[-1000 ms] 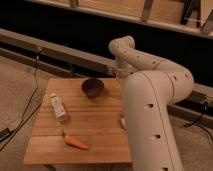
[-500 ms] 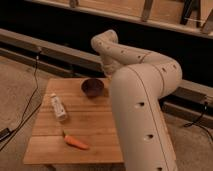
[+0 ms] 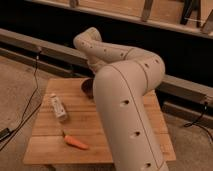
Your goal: Place the ceramic cup in the ceramic bowl
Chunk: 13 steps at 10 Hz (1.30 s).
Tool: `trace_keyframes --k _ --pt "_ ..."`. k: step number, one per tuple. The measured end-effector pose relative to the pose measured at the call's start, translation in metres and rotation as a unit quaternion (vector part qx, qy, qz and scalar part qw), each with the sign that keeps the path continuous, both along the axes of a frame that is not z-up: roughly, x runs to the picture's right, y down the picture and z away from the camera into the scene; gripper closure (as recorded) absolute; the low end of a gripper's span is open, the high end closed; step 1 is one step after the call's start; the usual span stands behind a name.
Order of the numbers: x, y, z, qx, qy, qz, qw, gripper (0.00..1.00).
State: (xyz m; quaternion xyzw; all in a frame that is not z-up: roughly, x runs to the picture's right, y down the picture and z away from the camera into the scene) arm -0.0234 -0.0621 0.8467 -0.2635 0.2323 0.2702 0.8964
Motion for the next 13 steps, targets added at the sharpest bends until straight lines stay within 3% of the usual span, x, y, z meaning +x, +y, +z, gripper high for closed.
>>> trace_keyframes --k 5,9,13 --pt "-0.044 -0.004 0.005 0.001 -0.029 -0.046 0.9985 1.0" --pt "-0.062 0.022 0.032 -0.014 -0.044 -0.056 0.9974 1.0" --pt "-0.075 0.033 0.058 0.001 -0.069 -0.081 0.9943 1.0"
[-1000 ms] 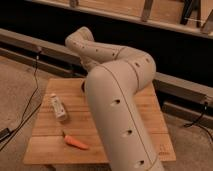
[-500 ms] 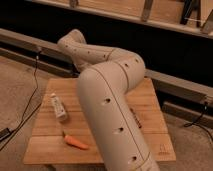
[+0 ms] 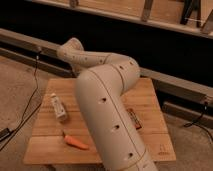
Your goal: Place the ceramic cup in the ceramic bowl
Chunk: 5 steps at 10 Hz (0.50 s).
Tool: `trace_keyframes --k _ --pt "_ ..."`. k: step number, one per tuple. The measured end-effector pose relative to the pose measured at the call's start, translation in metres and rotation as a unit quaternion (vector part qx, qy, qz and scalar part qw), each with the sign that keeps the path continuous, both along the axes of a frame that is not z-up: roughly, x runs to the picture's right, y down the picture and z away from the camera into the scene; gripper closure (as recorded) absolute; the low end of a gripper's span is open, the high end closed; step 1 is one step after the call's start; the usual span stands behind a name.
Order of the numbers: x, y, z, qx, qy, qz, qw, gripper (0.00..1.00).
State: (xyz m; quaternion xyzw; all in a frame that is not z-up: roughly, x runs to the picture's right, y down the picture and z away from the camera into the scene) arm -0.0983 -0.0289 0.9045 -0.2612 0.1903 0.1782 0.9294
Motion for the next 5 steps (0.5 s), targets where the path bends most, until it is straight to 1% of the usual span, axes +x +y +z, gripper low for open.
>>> trace_keyframes --k 2,3,4,5 --pt "-0.003 0.0 0.008 0.015 -0.009 -0.012 0.9998 1.0" --pt "-0.005 0.001 0.011 0.021 -0.016 -0.014 0.9996 1.0" --pt "-0.007 0.003 0.013 0.024 -0.019 -0.013 0.9994 0.98" --pt "-0.008 0.005 0.014 0.027 -0.02 -0.01 0.9994 0.91"
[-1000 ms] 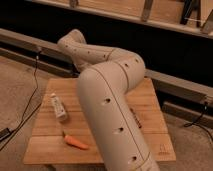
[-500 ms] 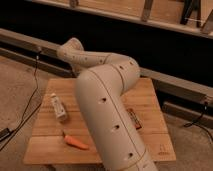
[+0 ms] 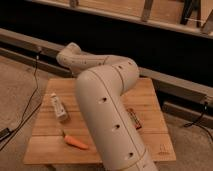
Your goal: Place the ceramic cup in the ceramic bowl
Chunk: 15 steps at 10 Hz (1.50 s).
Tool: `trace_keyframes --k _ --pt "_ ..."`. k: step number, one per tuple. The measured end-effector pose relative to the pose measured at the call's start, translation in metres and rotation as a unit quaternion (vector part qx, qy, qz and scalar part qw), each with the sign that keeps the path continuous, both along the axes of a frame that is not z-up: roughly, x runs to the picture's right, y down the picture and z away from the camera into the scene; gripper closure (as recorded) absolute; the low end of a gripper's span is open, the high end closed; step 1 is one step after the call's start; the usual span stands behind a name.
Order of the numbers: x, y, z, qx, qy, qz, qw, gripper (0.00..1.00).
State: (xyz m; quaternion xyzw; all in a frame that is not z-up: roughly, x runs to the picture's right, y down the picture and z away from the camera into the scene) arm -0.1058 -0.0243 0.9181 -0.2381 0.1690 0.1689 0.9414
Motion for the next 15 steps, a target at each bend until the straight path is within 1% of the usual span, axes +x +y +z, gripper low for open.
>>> trace_keyframes --k 1,3,5,6,7,8,12,15 --pt "-0.001 0.003 0.0 0.001 -0.001 0.006 1.0 0.78" --pt "0.002 0.007 0.0 0.002 0.002 0.015 0.9999 0.59" --pt "0.007 0.01 0.001 0.004 0.007 0.022 0.9997 0.37" --pt "0.008 0.011 0.001 0.004 0.008 0.024 0.9997 0.31" --pt "0.009 0.011 0.001 0.005 0.009 0.026 0.9996 0.22" --pt "0.009 0.012 0.002 0.006 0.01 0.027 0.9996 0.2" --pt "0.01 0.012 0.0 0.01 0.012 0.027 0.9995 0.2" --pt "0.009 0.003 -0.011 0.016 0.014 0.023 0.9995 0.2"
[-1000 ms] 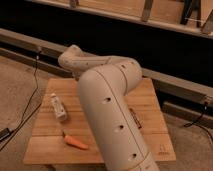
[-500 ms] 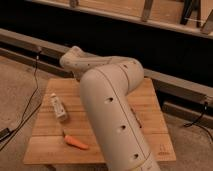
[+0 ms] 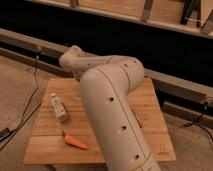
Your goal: Place the ceramic cup in the ceramic bowl
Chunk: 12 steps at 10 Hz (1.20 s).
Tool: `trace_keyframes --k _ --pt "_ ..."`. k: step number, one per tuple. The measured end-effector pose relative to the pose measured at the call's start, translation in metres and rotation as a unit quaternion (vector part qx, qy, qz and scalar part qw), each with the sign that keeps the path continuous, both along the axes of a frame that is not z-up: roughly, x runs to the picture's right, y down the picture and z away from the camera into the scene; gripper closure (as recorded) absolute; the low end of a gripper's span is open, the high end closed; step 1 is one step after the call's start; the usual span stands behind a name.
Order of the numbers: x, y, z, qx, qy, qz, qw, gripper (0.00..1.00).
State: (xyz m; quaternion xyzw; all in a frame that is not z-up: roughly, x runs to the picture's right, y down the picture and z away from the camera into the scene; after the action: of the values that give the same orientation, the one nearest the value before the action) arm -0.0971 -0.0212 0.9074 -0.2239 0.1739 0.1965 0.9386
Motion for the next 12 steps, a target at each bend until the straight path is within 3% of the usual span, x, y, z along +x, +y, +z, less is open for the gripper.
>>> trace_keyframes --k 2,4,7,8,10,12 --pt "0.002 -0.008 -0.018 -0.003 0.009 0.005 0.9999 0.2" --pt "0.007 -0.011 -0.042 -0.021 0.02 0.018 0.9994 0.2" --pt "0.011 -0.016 -0.091 -0.08 0.023 0.061 0.9947 0.2" --pt "0.012 -0.015 -0.107 -0.108 0.017 0.078 0.9909 0.2" --pt "0.013 -0.015 -0.133 -0.159 0.002 0.118 0.9801 0.2" --pt "0.013 -0.015 -0.141 -0.175 -0.004 0.13 0.9758 0.2"
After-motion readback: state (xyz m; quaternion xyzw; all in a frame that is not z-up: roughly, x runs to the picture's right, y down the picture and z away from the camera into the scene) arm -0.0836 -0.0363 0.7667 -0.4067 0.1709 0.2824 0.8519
